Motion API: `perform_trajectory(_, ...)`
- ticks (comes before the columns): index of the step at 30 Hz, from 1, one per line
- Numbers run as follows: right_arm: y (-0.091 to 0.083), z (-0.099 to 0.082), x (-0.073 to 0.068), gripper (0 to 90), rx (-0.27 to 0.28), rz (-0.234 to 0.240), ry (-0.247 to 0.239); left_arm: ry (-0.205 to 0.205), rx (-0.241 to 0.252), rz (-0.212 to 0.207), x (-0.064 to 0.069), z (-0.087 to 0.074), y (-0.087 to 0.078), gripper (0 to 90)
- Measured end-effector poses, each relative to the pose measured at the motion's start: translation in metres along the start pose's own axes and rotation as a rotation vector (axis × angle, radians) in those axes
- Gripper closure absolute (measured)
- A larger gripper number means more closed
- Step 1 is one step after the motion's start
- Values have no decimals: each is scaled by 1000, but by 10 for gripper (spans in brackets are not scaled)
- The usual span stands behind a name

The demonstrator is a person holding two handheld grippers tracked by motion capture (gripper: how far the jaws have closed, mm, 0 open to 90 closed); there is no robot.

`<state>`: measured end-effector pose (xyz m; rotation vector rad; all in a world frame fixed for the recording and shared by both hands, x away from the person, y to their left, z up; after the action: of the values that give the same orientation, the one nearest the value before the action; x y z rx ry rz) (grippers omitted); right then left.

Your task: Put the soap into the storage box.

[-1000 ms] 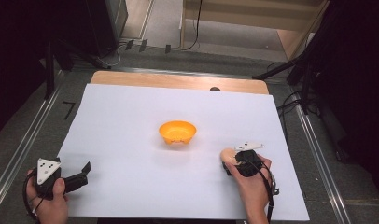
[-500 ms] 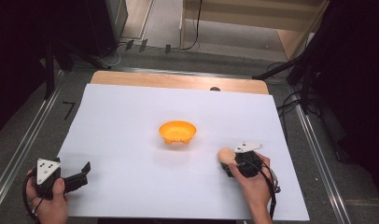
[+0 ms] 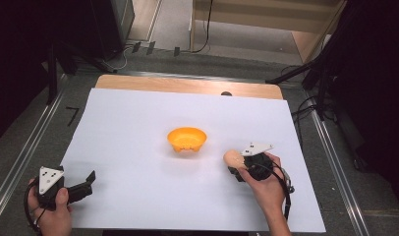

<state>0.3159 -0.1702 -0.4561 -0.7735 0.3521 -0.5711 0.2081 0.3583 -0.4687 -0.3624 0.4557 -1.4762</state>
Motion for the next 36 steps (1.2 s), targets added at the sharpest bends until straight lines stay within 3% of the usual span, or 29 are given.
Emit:
perform_trajectory(30, 3, 60, 4, 337, -13, 90, -183, -4, 1, -3, -1, 0, 0, 0)
perform_trajectory(36, 8, 73, 5, 337, 0, 140, -228, -6, 3, -3, -1, 0, 0, 0)
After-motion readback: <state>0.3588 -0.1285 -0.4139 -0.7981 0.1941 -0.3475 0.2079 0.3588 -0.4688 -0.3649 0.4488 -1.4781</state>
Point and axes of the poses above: each handheld gripper's, and its own axes: y roughly forward along the jaws, z roughly out of its top, x roughly to its right, the point moved 1 cm from there along y, roughly forward along the jaws, and after that the axes turned 8 degrees about z, right-handed, at the moved point
